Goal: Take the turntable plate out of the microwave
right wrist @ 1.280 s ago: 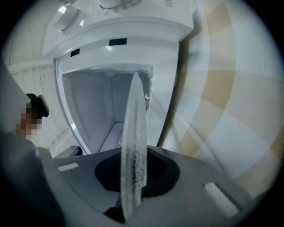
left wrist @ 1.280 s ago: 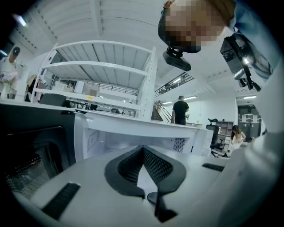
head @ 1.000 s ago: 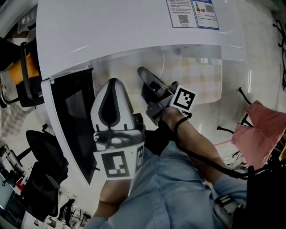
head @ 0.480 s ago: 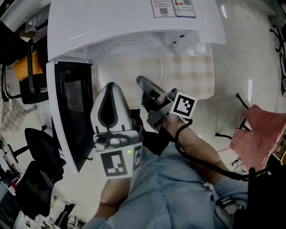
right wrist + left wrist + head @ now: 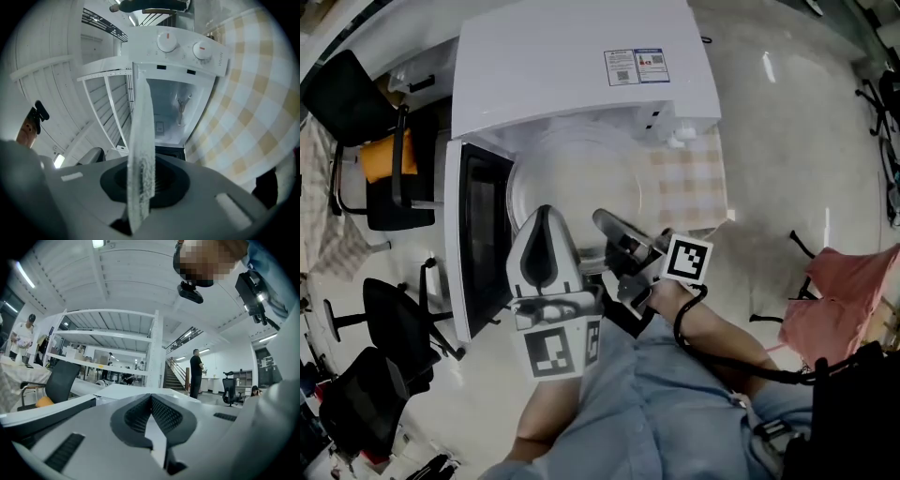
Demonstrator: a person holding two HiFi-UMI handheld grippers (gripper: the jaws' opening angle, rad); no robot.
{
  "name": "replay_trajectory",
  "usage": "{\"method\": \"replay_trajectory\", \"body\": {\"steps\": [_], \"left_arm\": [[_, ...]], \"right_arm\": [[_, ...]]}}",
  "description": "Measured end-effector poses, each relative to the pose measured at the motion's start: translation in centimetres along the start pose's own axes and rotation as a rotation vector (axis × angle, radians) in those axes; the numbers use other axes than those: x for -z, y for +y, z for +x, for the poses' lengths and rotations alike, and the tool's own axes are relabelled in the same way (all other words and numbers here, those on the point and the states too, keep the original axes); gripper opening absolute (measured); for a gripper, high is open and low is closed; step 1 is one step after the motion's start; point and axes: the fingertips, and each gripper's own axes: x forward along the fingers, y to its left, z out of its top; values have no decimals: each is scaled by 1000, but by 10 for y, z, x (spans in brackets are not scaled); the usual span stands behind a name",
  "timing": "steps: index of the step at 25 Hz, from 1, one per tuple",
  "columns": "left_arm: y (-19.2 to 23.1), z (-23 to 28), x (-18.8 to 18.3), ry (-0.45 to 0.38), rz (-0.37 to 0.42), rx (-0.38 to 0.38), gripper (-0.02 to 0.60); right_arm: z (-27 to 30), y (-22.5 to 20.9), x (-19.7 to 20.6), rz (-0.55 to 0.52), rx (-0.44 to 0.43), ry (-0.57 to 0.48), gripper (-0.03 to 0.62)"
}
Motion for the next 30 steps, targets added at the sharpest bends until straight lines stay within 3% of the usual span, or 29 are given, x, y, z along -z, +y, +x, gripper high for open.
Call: {"method": "replay_trajectory", "body": {"steps": [13,21,30], "left_arm": [[-14,-8,-77,-127,18,-6,8],[-7,10,-105,-174,39,12,8],[24,45,-105,-140,37,35,8]], "right_arm": [[2,86,-11,-85,-74,55,26],[32,87,-52,-117,-54,-1,26],[67,69,-82,-102,-9,-73,26]]}}
